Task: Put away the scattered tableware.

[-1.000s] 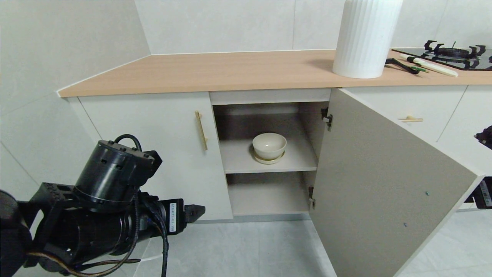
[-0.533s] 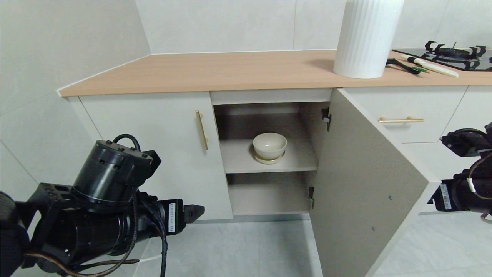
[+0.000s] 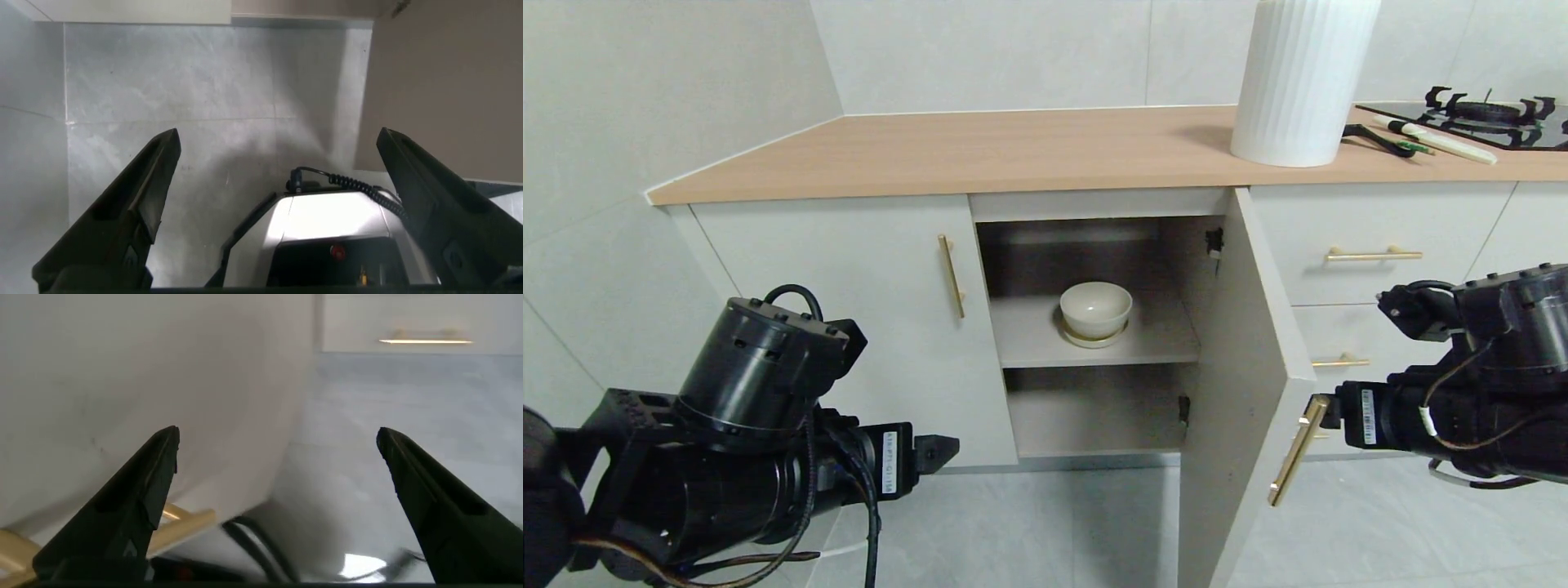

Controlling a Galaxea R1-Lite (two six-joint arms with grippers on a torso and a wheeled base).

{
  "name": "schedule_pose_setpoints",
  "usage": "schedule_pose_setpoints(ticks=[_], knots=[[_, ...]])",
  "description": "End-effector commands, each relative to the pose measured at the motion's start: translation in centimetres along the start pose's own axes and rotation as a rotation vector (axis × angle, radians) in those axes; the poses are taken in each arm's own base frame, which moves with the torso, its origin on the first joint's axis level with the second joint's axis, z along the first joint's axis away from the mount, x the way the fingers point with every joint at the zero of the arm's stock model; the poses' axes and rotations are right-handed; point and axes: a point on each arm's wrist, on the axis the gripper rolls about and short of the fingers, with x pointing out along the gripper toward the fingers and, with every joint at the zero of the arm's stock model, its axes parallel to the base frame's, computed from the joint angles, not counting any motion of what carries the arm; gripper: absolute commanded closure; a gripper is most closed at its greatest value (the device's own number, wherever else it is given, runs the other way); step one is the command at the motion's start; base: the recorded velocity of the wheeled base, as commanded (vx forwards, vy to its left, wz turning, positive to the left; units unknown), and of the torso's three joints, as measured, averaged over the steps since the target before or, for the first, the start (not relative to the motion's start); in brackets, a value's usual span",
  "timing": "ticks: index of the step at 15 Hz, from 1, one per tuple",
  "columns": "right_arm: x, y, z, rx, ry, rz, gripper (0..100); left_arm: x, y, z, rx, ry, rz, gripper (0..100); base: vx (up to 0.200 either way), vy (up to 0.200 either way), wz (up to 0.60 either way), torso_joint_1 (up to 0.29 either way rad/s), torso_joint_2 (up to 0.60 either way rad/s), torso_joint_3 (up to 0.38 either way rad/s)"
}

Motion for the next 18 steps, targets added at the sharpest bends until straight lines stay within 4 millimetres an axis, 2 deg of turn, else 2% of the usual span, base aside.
schedule_pose_setpoints(ticks=[1, 5, 8, 13, 16, 18], knots=[[1.6, 0.7, -0.9, -0.01, 0.05, 0.008, 0, 0.0, 0.0, 0.0, -0.001, 0.0, 0.001, 0, 0.0, 0.0, 0.0, 0.0, 0.0, 0.0], [3.3, 2.0, -1.4, 0.005, 0.04, 0.051, 0, -0.6, 0.1, 0.2, -0.008, -0.024, -0.01, 0, 0.0, 0.0, 0.0, 0.0, 0.0, 0.0], [4.5, 2.6, -0.8, 0.0, 0.023, 0.104, 0, -1.4, 0.2, 0.5, -0.016, -0.05, -0.027, 0, 0.0, 0.0, 0.0, 0.0, 0.0, 0.0], [8.8, 4.8, 2.4, -0.059, -0.014, 0.163, 0, -2.2, 0.3, 0.8, -0.022, -0.089, -0.045, 0, 0.0, 0.0, 0.0, 0.0, 0.0, 0.0], [11.1, 5.0, 1.8, -0.053, 0.01, 0.154, 0, -1.9, 0.3, 0.6, -0.015, -0.079, -0.041, 0, 0.0, 0.0, 0.0, 0.0, 0.0, 0.0], [11.5, 5.0, 1.8, -0.05, -0.005, 0.159, 0, -2.0, 0.4, 0.6, -0.002, -0.08, -0.039, 0, 0.0, 0.0, 0.0, 0.0, 0.0, 0.0]])
